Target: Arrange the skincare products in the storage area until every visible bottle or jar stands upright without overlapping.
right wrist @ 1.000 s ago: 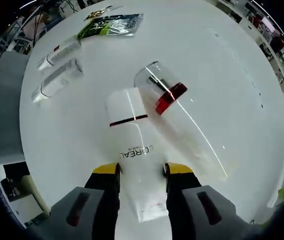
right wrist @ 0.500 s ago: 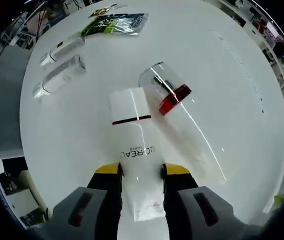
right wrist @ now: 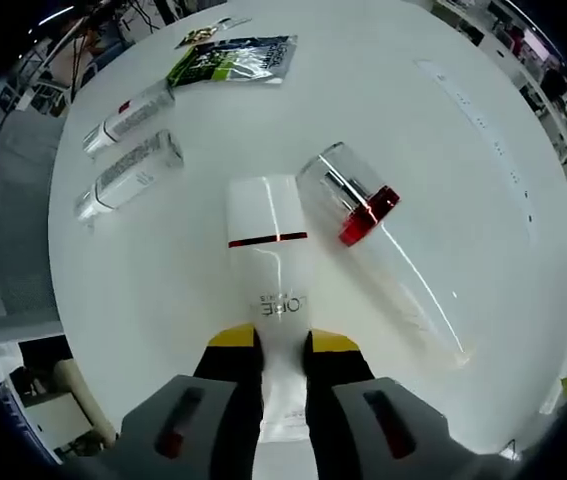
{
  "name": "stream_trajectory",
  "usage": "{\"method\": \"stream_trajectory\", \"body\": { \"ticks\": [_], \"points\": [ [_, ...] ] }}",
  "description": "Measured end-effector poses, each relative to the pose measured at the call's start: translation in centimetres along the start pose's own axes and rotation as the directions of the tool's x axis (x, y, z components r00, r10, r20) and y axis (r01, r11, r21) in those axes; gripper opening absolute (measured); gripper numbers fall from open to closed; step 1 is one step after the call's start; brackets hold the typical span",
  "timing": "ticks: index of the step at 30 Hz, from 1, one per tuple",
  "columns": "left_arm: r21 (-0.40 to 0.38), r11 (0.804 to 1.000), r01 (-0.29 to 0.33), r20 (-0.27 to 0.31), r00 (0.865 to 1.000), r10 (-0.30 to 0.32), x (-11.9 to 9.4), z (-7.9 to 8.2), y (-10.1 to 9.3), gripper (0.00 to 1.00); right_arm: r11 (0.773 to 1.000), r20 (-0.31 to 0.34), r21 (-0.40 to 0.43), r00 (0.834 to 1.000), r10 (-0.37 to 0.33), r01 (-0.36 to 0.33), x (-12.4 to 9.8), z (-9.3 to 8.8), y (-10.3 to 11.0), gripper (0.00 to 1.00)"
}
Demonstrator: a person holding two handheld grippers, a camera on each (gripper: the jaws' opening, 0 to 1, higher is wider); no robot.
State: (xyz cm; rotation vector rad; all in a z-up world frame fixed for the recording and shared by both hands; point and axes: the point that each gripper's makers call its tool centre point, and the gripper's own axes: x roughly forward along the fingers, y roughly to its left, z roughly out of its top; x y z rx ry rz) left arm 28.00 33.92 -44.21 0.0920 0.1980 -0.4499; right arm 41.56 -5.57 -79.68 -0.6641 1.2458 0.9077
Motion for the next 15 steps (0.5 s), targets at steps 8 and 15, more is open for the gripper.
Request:
{"method": "stream_trajectory", "body": {
  "ticks": [8,15],
  "points": [
    [-0.001,1.000,-0.016,0.014,1.000,0.016,-0.6,0.3,0.1,0.83,1.000,0.009,-0.008,1.000,-0.006,0.006,-0.3,0.1,1.0,0.04],
    [-0.006,0.999,-0.037,0.028,0.999,0.037,-1.8,0.3,0.2,0.83,1.000,-0.011,-0.018,1.000,0.000,0.000,-0.8,-0.1,3.1,0.04]
  ]
}}
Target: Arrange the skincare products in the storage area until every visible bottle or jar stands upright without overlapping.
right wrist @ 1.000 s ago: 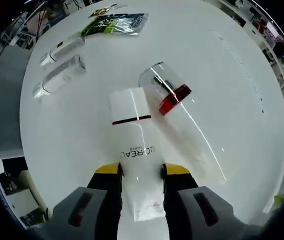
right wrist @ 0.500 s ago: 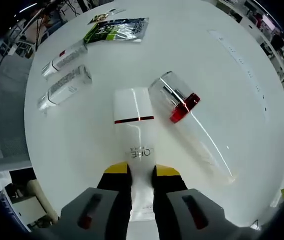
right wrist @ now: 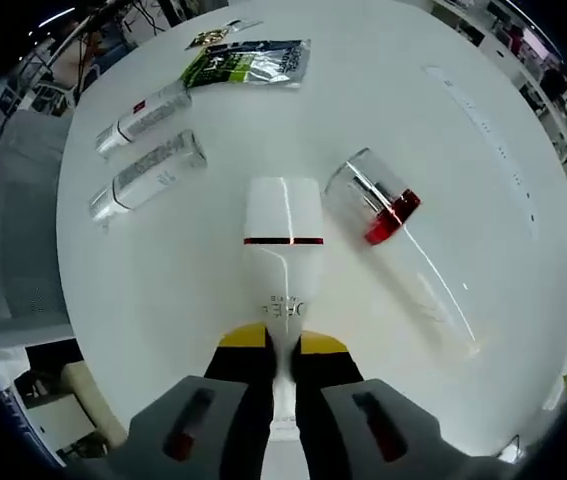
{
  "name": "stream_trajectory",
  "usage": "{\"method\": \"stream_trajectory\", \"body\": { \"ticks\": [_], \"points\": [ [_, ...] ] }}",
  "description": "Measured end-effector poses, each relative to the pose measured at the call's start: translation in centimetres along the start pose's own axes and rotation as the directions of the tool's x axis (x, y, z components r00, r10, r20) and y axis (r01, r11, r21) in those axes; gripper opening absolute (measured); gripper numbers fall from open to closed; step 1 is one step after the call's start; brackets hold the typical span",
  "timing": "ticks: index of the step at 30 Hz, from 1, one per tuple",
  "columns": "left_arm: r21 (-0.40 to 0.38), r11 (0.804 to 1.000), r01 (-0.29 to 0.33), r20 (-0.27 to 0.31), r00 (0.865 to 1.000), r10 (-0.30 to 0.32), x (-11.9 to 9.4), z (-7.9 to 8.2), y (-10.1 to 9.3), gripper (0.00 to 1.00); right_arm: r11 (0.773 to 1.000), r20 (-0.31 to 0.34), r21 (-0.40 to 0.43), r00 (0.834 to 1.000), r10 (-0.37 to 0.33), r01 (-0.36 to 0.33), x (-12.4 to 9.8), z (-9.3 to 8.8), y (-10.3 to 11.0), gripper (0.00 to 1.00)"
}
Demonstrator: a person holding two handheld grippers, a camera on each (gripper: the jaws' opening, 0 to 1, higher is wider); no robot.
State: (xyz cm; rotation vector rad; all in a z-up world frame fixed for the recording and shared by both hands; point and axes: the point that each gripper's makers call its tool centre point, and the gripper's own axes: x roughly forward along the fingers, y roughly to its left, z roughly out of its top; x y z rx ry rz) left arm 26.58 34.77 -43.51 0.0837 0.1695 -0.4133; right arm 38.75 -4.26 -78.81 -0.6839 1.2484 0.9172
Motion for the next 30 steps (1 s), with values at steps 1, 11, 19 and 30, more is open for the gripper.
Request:
{"method": "stream_trajectory", "body": {
  "ticks": [1,11,19,30],
  "points": [
    [-0.001,1.000,-0.002,0.001,1.000,0.002,-0.2,0.0,0.0,0.82,1.000,-0.002,-0.007,1.000,-0.001,0.001,-0.2,0.0,0.5,0.04],
    [-0.010,1.000,0.001,0.010,1.000,-0.001,-0.7,0.0,-0.6,0.82,1.000,0.033,-0.018,0.999,-0.019,0.019,-1.8,0.3,1.1,0.04],
    [-0.018,1.000,0.022,0.017,1.000,-0.021,0.1,-0.3,-1.0,0.82,0.996,0.062,-0.079,0.997,-0.037,0.042,-3.6,1.2,1.0,0.04],
    [-0.022,0.997,0.079,0.011,0.997,-0.079,1.3,-0.8,-2.5,0.82,0.966,0.139,-0.239,0.988,-0.062,0.094,-7.5,6.2,3.9,0.04]
  ]
}}
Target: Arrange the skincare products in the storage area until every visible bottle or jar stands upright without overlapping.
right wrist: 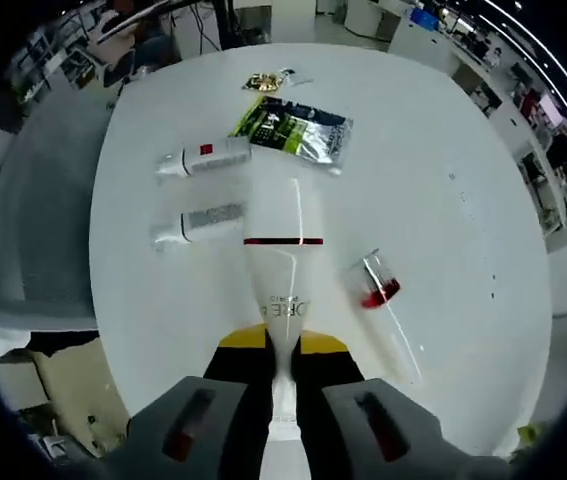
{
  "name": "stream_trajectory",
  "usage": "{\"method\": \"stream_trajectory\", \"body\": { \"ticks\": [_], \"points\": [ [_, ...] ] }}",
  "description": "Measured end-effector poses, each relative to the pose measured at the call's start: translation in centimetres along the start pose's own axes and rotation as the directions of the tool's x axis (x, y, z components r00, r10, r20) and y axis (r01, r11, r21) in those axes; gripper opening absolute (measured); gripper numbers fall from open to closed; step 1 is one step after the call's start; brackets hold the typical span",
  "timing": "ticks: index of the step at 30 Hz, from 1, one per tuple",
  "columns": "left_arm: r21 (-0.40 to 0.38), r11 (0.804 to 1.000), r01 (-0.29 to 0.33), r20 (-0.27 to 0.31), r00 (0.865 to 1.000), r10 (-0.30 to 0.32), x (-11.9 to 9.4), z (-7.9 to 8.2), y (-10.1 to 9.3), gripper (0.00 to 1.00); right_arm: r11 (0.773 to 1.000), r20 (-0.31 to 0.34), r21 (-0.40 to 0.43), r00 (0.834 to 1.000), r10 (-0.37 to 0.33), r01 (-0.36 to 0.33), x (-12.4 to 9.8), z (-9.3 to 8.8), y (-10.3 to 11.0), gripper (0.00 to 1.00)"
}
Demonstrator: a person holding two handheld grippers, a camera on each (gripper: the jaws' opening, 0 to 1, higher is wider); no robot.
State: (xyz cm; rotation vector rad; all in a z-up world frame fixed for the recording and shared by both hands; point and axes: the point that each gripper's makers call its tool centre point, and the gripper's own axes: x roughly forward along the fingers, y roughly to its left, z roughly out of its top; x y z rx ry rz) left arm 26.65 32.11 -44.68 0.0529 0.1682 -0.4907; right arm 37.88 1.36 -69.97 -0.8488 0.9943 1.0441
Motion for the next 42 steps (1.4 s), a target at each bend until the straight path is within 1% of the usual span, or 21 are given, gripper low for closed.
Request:
{"method": "stream_trajectory", "body": {
  "ticks": [2,5,8,9,12,13,16,18,19,23,29,33,36,37,38,42],
  "points": [
    [-0.004,1.000,0.004,-0.001,1.000,-0.004,0.0,-0.1,0.0,0.82,1.000,0.014,-0.016,1.000,-0.003,0.004,-0.4,1.2,0.2,0.04],
    [-0.012,1.000,0.004,0.001,1.000,-0.004,-0.2,-0.3,0.1,0.82,0.997,0.039,-0.071,0.999,-0.011,0.014,-1.2,3.4,0.7,0.04],
    [-0.011,1.000,0.006,0.000,1.000,-0.006,-0.6,-0.4,0.0,0.82,0.993,0.049,-0.113,0.999,-0.020,0.025,-1.8,5.1,1.0,0.04],
    [-0.011,1.000,0.008,0.000,1.000,-0.008,-0.7,-0.5,0.1,0.82,0.993,0.053,-0.117,0.998,-0.017,0.023,-1.8,5.4,0.9,0.05],
    [-0.015,1.000,0.009,-0.006,1.000,-0.009,-1.1,-0.9,0.1,0.82,0.989,0.076,-0.142,0.997,-0.017,0.028,-2.4,7.0,1.4,0.05],
    [-0.017,1.000,0.010,-0.008,1.000,-0.010,-1.1,-1.1,0.1,0.82,0.988,0.080,-0.152,0.997,-0.019,0.031,-2.3,7.1,1.1,0.05],
    [-0.021,1.000,0.013,-0.017,1.000,-0.014,-1.2,-1.7,0.0,0.82,0.982,0.080,-0.184,0.997,-0.017,0.031,-2.6,7.9,1.6,0.05],
    [-0.008,1.000,0.021,-0.037,0.999,-0.021,-1.0,-2.7,-0.2,0.82,0.975,0.081,-0.217,0.997,-0.021,0.038,-2.9,8.5,2.2,0.05],
    [0.009,1.000,0.022,-0.072,0.997,-0.021,-1.0,-3.6,-0.3,0.82,0.974,0.080,-0.224,0.997,-0.020,0.037,-3.0,8.7,2.4,0.05],
    [0.010,0.999,0.041,-0.091,0.995,-0.040,-0.8,-4.7,-0.8,0.82,0.964,0.086,-0.263,0.996,-0.015,0.038,-3.4,9.8,3.5,0.05],
    [0.013,0.998,0.065,-0.111,0.992,-0.063,-0.5,-5.6,-1.3,0.82,0.939,0.089,-0.342,0.996,-0.005,0.035,-4.0,11.7,5.6,0.05],
    [0.015,0.996,0.084,-0.120,0.989,-0.081,-0.3,-6.0,-1.6,0.81,0.921,0.091,-0.389,0.996,0.003,0.033,-4.2,13.0,6.8,0.05],
    [0.008,0.995,0.098,-0.131,0.987,-0.096,-0.3,-6.5,-1.8,0.81,0.900,0.091,-0.435,0.996,0.010,0.031,-4.4,13.9,7.8,0.05],
    [0.007,0.995,0.100,-0.135,0.986,-0.098,-0.3,-6.6,-1.9,0.81,0.896,0.091,-0.443,0.996,0.011,0.030,-4.4,14.2,8.1,0.05],
    [0.006,0.994,0.105,-0.140,0.985,-0.103,-0.2,-6.9,-2.0,0.81,0.885,0.098,-0.465,0.995,0.011,0.036,-4.5,14.7,8.5,0.05],
    [-0.019,0.994,0.112,-0.160,0.980,-0.114,-0.3,-8.1,-2.0,0.81,0.858,0.107,-0.513,0.994,0.025,0.034,-4.5,16.0,10.1,0.05]
  ]
}}
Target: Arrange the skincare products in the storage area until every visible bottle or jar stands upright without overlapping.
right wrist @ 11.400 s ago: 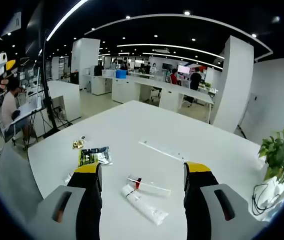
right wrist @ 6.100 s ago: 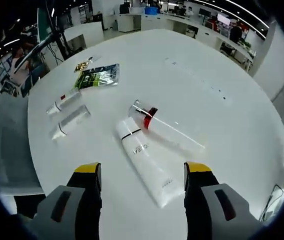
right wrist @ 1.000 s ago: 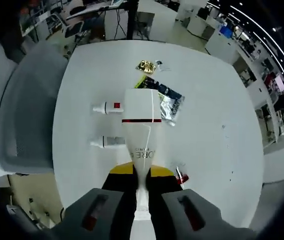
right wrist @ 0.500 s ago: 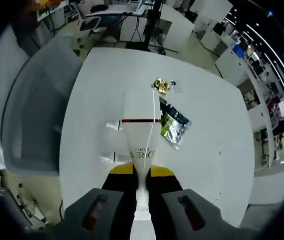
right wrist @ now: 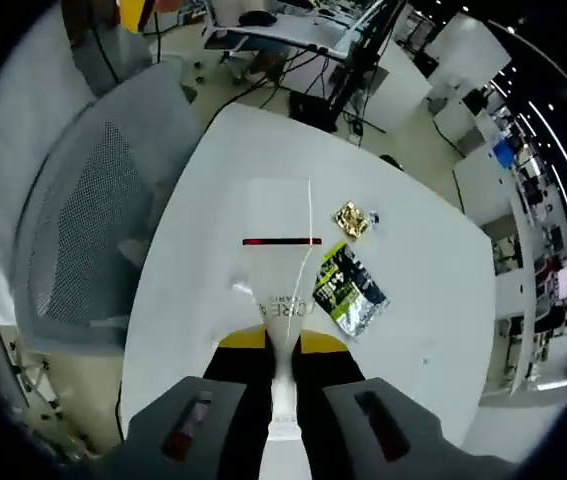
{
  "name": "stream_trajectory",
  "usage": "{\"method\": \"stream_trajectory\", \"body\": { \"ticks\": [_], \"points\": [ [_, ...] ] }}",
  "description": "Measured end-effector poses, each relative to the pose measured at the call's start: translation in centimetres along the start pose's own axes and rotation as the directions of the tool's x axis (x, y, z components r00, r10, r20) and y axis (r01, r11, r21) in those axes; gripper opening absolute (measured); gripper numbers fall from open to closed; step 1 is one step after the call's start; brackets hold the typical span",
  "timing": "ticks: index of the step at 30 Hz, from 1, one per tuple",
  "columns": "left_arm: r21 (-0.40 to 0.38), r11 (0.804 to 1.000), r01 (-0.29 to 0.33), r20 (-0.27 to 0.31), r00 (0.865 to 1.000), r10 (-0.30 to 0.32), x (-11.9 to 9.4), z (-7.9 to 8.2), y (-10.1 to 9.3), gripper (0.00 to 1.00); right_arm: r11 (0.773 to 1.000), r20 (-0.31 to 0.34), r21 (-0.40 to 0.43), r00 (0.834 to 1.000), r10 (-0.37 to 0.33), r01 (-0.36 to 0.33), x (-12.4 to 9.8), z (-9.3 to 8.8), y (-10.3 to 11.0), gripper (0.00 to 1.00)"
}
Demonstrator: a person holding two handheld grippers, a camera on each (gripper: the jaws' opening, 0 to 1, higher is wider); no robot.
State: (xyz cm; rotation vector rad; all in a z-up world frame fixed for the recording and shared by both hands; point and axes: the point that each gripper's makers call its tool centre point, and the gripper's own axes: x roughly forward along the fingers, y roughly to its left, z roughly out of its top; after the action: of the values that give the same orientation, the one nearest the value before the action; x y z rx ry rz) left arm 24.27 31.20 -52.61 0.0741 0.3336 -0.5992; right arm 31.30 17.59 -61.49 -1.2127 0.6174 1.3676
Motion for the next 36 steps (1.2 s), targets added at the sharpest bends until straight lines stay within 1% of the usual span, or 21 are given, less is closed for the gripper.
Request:
{"method": "stream_trajectory", "body": {
  "ticks": [4,9,13,15,17,19,20,21,24,25,26,27,30,36],
  "points": [
    [-0.052,0.999,0.013,-0.001,1.000,-0.013,-0.2,-0.7,0.0,0.81,0.997,0.007,-0.077,1.000,-0.004,0.005,0.1,1.6,0.4,0.05],
    [-0.117,0.993,0.018,0.002,1.000,-0.018,-0.4,-1.6,0.3,0.79,0.993,0.025,-0.120,1.000,-0.013,0.016,0.0,3.2,0.6,0.05],
    [-0.172,0.984,0.042,0.005,0.999,-0.042,-0.6,-2.1,0.2,0.77,0.987,0.037,-0.158,0.999,-0.025,0.030,0.0,4.0,0.8,0.05],
    [-0.186,0.981,0.055,0.001,0.998,-0.055,-0.5,-2.2,0.0,0.76,0.983,0.040,-0.178,0.999,-0.030,0.036,0.1,4.4,1.0,0.05],
    [-0.196,0.978,0.065,-0.005,0.998,-0.068,-0.4,-2.3,-0.1,0.75,0.983,0.038,-0.183,0.999,-0.016,0.023,0.1,4.5,1.2,0.05],
    [-0.152,0.987,0.050,-0.011,0.999,-0.052,-0.4,-2.3,0.0,0.75,0.983,0.034,-0.183,0.999,-0.002,0.008,0.2,4.6,1.5,0.05],
    [-0.126,0.991,0.047,-0.025,0.998,-0.051,-0.3,-2.5,-0.1,0.75,0.984,0.029,-0.180,1.000,0.007,-0.002,0.2,4.7,1.8,0.05],
    [-0.115,0.992,0.050,-0.033,0.998,-0.054,-0.1,-2.6,-0.2,0.75,0.983,0.029,-0.181,1.000,0.008,-0.002,0.2,4.7,1.8,0.05],
    [-0.018,0.998,0.064,-0.079,0.995,-0.065,0.3,-3.0,-0.7,0.72,0.984,0.027,-0.178,0.999,0.018,-0.013,0.2,5.0,2.2,0.05],
    [0.014,0.997,0.080,-0.097,0.992,-0.078,0.6,-3.1,-1.1,0.71,0.984,0.028,-0.177,0.999,0.019,-0.014,0.2,5.1,2.3,0.05],
    [0.021,0.996,0.084,-0.102,0.991,-0.081,0.7,-3.1,-1.2,0.71,0.984,0.028,-0.178,0.999,0.020,-0.015,0.2,5.1,2.3,0.05],
    [0.058,0.993,0.100,-0.119,0.988,-0.093,1.1,-3.2,-1.6,0.71,0.983,0.029,-0.180,0.999,0.021,-0.015,0.1,5.4,2.5,0.05],
    [0.089,0.990,0.114,-0.132,0.986,-0.102,1.6,-3.0,-2.2,0.71,0.984,0.036,-0.180,0.999,0.023,-0.016,0.0,5.7,2.7,0.05],
    [0.215,0.967,0.139,-0.188,0.977,-0.098,2.3,-3.0,-2.7,0.67,0.983,0.033,-0.181,0.999,0.025,-0.019,-0.2,6.3,2.9,0.05]
  ]
}}
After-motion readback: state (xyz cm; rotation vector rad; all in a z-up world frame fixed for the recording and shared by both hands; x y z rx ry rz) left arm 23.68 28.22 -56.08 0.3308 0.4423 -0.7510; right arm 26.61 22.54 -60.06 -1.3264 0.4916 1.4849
